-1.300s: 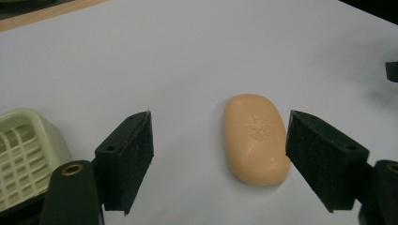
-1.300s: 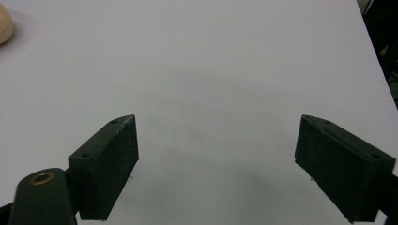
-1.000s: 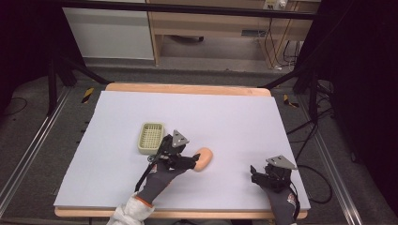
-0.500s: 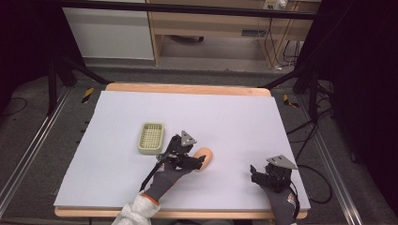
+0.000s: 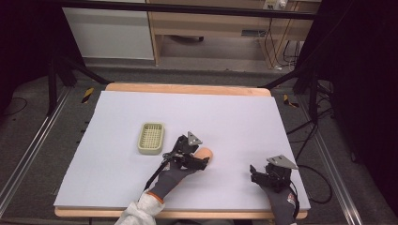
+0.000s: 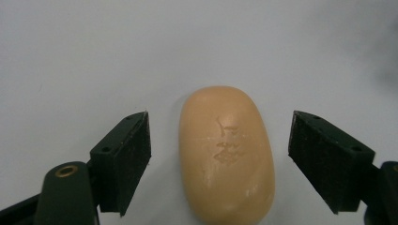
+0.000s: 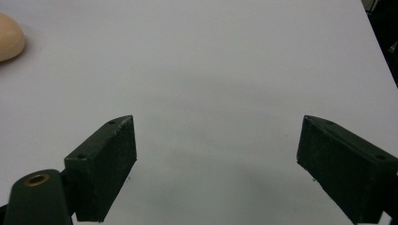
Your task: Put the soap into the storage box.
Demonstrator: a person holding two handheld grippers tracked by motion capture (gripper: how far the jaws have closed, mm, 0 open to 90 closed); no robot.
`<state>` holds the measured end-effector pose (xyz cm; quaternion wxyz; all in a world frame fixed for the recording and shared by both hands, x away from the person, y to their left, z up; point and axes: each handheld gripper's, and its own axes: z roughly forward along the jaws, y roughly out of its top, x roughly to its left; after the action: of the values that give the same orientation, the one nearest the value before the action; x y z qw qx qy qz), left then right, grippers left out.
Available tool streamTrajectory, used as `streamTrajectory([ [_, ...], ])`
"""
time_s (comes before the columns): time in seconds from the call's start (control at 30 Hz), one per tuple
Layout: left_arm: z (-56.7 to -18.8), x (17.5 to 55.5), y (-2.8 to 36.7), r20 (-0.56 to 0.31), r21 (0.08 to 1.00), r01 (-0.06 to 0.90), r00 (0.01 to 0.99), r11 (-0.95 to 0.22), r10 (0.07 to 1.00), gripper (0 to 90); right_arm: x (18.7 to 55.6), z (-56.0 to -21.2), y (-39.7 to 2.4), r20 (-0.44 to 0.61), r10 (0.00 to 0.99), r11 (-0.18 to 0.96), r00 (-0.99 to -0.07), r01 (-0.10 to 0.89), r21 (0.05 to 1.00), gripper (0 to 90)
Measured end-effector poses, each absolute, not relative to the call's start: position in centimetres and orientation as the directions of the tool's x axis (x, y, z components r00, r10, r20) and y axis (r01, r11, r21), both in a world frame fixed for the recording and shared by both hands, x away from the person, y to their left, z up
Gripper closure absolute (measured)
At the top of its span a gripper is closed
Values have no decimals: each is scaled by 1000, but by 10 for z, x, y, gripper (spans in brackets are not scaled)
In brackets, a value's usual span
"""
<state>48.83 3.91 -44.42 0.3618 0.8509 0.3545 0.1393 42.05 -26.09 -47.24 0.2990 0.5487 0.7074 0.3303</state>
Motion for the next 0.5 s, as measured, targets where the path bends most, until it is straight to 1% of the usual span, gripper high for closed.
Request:
streamTrajectory([
  [0.5, -456, 494, 29, -16, 675, 521, 718, -522, 696, 213, 421, -473, -260, -57, 972, 181, -227, 578, 796, 124],
])
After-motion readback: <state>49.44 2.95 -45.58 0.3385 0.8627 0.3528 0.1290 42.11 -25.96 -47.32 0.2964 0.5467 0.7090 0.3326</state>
